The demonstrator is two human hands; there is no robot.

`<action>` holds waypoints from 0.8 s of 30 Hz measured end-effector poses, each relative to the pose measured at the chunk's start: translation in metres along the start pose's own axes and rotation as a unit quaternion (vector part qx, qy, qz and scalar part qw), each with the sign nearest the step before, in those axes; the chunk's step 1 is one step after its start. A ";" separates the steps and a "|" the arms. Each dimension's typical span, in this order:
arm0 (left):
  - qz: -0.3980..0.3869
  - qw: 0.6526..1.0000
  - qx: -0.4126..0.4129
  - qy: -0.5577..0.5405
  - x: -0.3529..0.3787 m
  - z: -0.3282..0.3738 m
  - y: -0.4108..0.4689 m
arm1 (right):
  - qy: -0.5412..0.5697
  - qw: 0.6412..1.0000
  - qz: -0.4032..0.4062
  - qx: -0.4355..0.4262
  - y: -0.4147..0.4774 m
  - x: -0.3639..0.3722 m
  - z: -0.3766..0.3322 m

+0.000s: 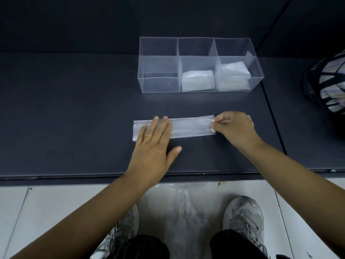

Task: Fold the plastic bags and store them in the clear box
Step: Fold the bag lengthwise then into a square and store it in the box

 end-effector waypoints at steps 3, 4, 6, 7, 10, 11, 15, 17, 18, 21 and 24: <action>-0.064 0.994 -0.022 0.086 0.019 -0.006 -0.003 | -0.065 0.998 0.022 -0.016 -0.005 0.004 -0.005; -0.064 0.993 -0.025 0.096 0.022 -0.007 -0.004 | -0.115 0.989 0.061 -0.068 -0.010 0.008 -0.010; -0.063 0.993 -0.032 0.098 0.023 -0.006 -0.005 | -0.185 0.956 0.086 -0.212 -0.023 0.025 -0.024; -0.062 0.993 -0.034 0.093 0.023 -0.005 -0.005 | -0.211 0.939 0.038 -0.270 -0.029 0.037 -0.029; -0.059 0.995 -0.022 0.080 0.025 -0.005 -0.006 | -0.305 0.885 -0.159 -0.313 -0.041 0.070 -0.026; -0.059 0.995 -0.020 0.078 0.025 -0.005 -0.005 | -0.347 0.871 -0.182 -0.296 -0.040 0.072 -0.017; -0.049 0.994 -0.019 0.095 0.023 -0.004 -0.006 | -0.461 0.842 -0.146 -0.240 -0.030 0.039 0.014; -0.044 0.994 -0.015 0.100 0.023 -0.004 -0.005 | -0.478 0.839 -0.135 -0.221 -0.026 0.015 0.029; -0.040 0.994 -0.014 0.100 0.024 -0.004 -0.005 | -0.483 0.840 -0.131 -0.209 -0.025 0.002 0.037; -0.037 0.994 -0.011 0.105 0.025 -0.005 -0.005 | -0.461 0.862 -0.120 -0.172 -0.025 -0.031 0.055; -0.031 0.994 -0.010 0.105 0.025 -0.004 -0.005 | -0.337 0.927 -0.072 -0.149 -0.020 -0.054 0.062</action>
Point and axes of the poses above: each hand's wrist, its own y-axis towards the middle knuckle, its own x-axis out of the palm, z = x × y, the point moved 1 cm from there along y, towards the middle knuckle, and after that the axes turned 7 degrees about -z, right-handed, at the moved point
